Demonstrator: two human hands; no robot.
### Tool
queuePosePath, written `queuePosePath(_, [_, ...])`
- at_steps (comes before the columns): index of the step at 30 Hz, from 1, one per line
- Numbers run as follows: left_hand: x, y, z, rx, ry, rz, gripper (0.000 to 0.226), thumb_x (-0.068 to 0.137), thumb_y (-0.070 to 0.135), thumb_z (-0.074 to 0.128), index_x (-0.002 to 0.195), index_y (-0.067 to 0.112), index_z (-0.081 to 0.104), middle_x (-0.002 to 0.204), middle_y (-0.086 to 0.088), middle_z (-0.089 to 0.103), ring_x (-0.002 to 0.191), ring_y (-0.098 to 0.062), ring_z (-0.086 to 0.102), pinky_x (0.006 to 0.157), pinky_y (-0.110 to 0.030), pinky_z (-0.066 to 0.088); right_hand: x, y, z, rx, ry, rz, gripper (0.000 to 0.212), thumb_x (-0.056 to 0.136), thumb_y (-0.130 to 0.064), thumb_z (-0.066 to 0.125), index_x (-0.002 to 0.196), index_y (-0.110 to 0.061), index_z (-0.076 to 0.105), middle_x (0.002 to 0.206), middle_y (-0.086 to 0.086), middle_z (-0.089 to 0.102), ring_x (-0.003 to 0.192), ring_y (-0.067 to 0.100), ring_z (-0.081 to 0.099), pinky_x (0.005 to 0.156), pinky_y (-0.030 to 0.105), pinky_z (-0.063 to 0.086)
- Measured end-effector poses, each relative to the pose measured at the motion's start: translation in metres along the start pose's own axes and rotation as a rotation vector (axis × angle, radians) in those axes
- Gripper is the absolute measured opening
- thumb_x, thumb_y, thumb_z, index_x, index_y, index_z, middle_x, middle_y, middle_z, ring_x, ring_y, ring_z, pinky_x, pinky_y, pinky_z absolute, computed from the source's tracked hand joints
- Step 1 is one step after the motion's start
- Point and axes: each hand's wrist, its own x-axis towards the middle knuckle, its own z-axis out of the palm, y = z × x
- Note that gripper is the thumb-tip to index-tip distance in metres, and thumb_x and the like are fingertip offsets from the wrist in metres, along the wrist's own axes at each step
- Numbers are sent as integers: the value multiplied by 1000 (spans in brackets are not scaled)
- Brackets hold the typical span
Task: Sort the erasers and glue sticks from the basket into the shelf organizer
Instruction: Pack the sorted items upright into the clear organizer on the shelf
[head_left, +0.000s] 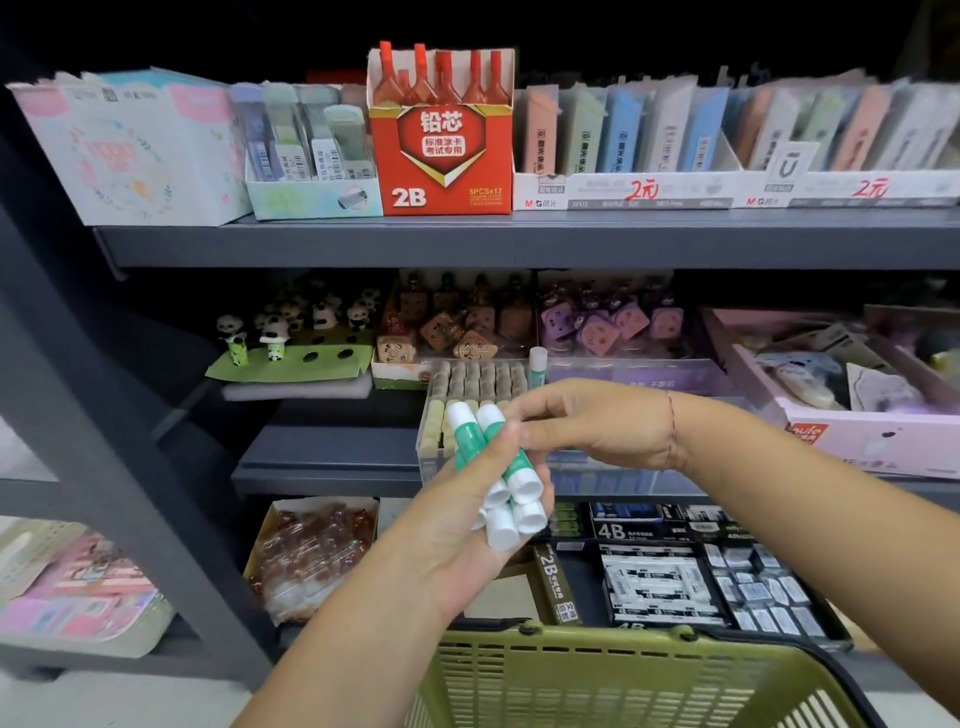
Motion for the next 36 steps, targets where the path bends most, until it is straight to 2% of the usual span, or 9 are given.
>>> queuePosePath(3, [1, -1, 0, 67, 4, 26, 55, 61, 16, 73, 113, 5, 60, 69, -9, 66, 57, -16, 63, 61, -29, 57, 4, 3, 0, 150, 58, 62, 43, 71, -37, 70, 106, -11, 68, 102, 0, 65, 99, 10, 56, 108, 46, 30])
queuePosePath(9, [0, 0, 0, 30, -16, -3, 46, 64, 15, 73, 109, 7, 63, 72, -8, 68, 57, -16, 64, 56, -26, 57, 11, -1, 4, 486, 218, 127, 21, 68, -22, 66, 87, -16, 62, 92, 0, 63, 88, 13, 54, 102, 37, 35])
queuePosePath(14, [-2, 5, 0, -12, 33, -37, 48, 63, 4, 71, 110, 2, 61, 73, -15, 67, 62, -21, 65, 58, -30, 59, 10, -9, -30, 680, 496, 8, 9, 79, -17, 70, 83, -12, 64, 80, 4, 58, 65, 9, 46, 61, 21, 38])
queuePosePath(16, [-2, 6, -1, -35, 71, -39, 40, 69, -1, 69, 108, 0, 60, 74, -17, 67, 65, -23, 65, 55, -30, 59, 10, -8, -51, 563, 807, -56, 7, 84, -7, 67, 79, -8, 62, 65, 1, 61, 57, 12, 50, 48, 20, 42])
queuePosePath(18, [-2, 7, -1, -35, 101, -37, 27, 77, -5, 65, 103, -2, 59, 73, -18, 68, 66, -23, 64, 54, -30, 59, 14, 3, -69, 183, 1020, 0, 7, 84, -6, 69, 85, -4, 63, 59, -3, 62, 57, 13, 60, 55, 23, 54])
queuePosePath(21, [0, 7, 0, -38, 106, -51, 24, 79, -6, 63, 102, -2, 58, 73, -19, 68, 68, -24, 65, 55, -31, 59, 27, 27, -78, -500, 939, 244, 28, 85, -21, 68, 111, -9, 64, 84, 3, 64, 84, 23, 65, 81, 32, 53])
queuePosePath(23, [0, 6, 1, -39, 100, -64, 29, 75, -6, 64, 103, -3, 58, 76, -19, 69, 70, -25, 66, 56, -31, 59, 37, 35, -72, -713, 887, 299, 23, 88, -25, 61, 107, -12, 65, 93, 9, 67, 92, 26, 63, 75, 27, 44])
queuePosePath(29, [-3, 7, -1, 42, 87, -61, 49, 53, -4, 68, 101, -6, 60, 82, -22, 70, 74, -25, 68, 59, -31, 59, 57, 48, -66, -716, 870, 388, 22, 88, -26, 60, 105, -14, 65, 105, 11, 67, 98, 28, 61, 71, 23, 36])
queuePosePath(36, [-1, 6, -5, 56, 97, -60, 25, 73, -6, 66, 97, -6, 60, 83, -22, 71, 80, -26, 68, 64, -30, 58, 49, 42, -68, -627, 912, 398, 30, 86, -27, 66, 108, -8, 62, 106, 12, 67, 102, 29, 61, 78, 27, 43])
